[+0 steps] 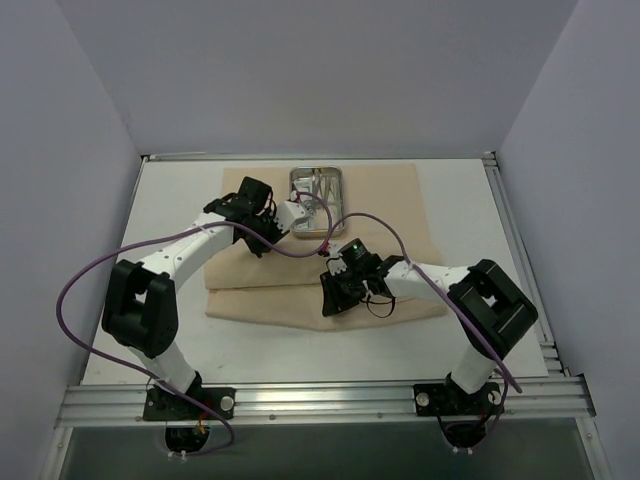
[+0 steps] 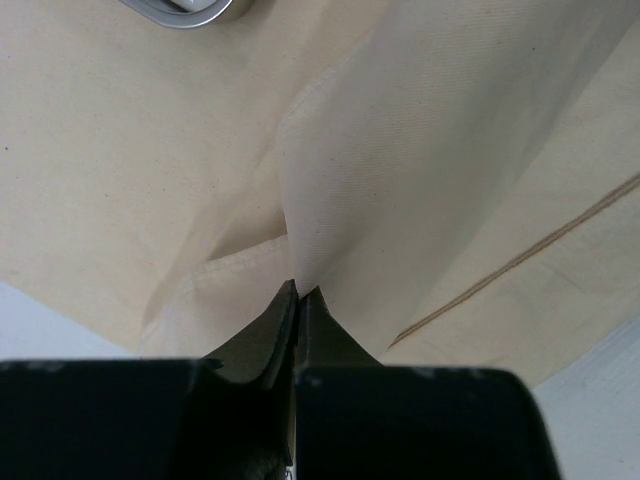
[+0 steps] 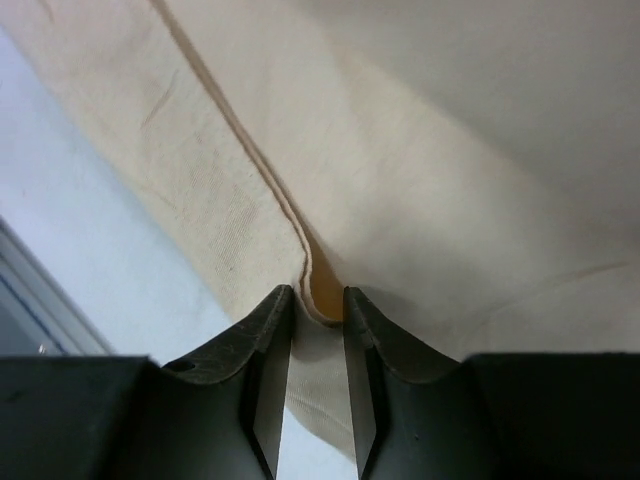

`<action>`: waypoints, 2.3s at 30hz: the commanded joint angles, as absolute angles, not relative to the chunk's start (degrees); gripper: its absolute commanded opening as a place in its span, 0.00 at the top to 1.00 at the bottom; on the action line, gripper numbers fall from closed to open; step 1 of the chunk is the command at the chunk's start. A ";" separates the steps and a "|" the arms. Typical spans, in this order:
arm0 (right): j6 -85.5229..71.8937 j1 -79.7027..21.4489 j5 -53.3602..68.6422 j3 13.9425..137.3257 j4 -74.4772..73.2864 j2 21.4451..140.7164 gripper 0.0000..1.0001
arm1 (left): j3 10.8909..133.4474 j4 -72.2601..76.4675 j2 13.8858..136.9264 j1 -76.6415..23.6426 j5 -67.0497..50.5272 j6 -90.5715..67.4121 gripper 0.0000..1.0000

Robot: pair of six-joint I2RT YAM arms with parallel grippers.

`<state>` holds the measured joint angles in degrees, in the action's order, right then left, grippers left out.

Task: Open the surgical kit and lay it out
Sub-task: Smooth out the surgical kit at the center of the board.

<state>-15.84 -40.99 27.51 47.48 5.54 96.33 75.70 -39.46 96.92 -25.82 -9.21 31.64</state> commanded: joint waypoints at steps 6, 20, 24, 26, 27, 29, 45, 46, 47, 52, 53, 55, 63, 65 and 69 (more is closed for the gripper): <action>-13.96 -44.73 33.05 47.55 -9.04 87.54 0.78 | 77.26 -37.27 95.45 -25.49 -9.32 31.64 0.98; -32.51 -64.06 24.79 40.87 -11.07 79.81 0.77 | 75.50 -37.18 93.52 -24.70 -9.23 32.17 0.98; -32.70 -65.83 23.29 43.41 -14.67 76.65 0.76 | 75.06 -37.18 93.08 -24.26 -9.58 32.43 0.98; -31.91 -65.31 19.79 46.48 -15.29 75.15 0.76 | 74.80 -37.27 92.90 -24.26 -9.84 32.43 0.98; -30.77 -63.39 18.47 47.36 -15.21 75.23 0.76 | 74.79 -37.27 92.90 -24.26 -9.84 32.43 0.98; -29.80 -60.66 15.05 49.74 -14.51 76.72 0.80 | 74.79 -37.53 92.90 -24.26 -10.19 32.26 0.98; -30.14 -56.16 5.27 42.91 -0.88 81.66 1.00 | 73.66 -45.43 91.06 -25.05 -17.84 35.50 0.98; -30.41 -56.16 5.27 42.02 -1.40 81.56 1.00 | 72.78 -45.53 90.88 -25.14 -17.93 35.68 0.98; -30.85 -56.25 5.53 41.14 -2.45 81.39 1.00 | 72.43 -45.79 90.36 -25.31 -18.10 35.77 0.98; -33.57 -56.69 6.51 38.40 -4.56 75.51 1.00 | 70.84 -50.09 89.83 -26.01 -20.12 38.75 0.98; -33.92 -56.52 5.72 38.93 -5.27 73.84 1.00 | 69.97 -51.40 89.74 -26.19 -20.56 39.28 0.98; -34.10 -55.29 3.62 41.47 -8.76 68.92 1.00 | 68.82 -52.20 89.30 -26.63 -20.65 40.78 0.98; -31.12 -42.21 -2.99 50.97 -17.49 65.74 0.92 | 68.29 -65.99 89.39 -31.72 -23.56 50.17 0.52; -28.48 -36.67 -3.25 53.68 -18.45 67.14 0.86 | 68.64 -69.50 89.12 -33.39 -23.73 51.50 0.47; -23.56 -26.65 -3.25 58.43 -19.60 72.75 0.62 | 71.45 -74.26 87.54 -33.05 -25.75 54.39 0.42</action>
<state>-28.40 -31.77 -1.04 54.48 -15.38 69.30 68.07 -67.02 90.80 -33.67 -22.13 49.50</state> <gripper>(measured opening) 0.325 0.576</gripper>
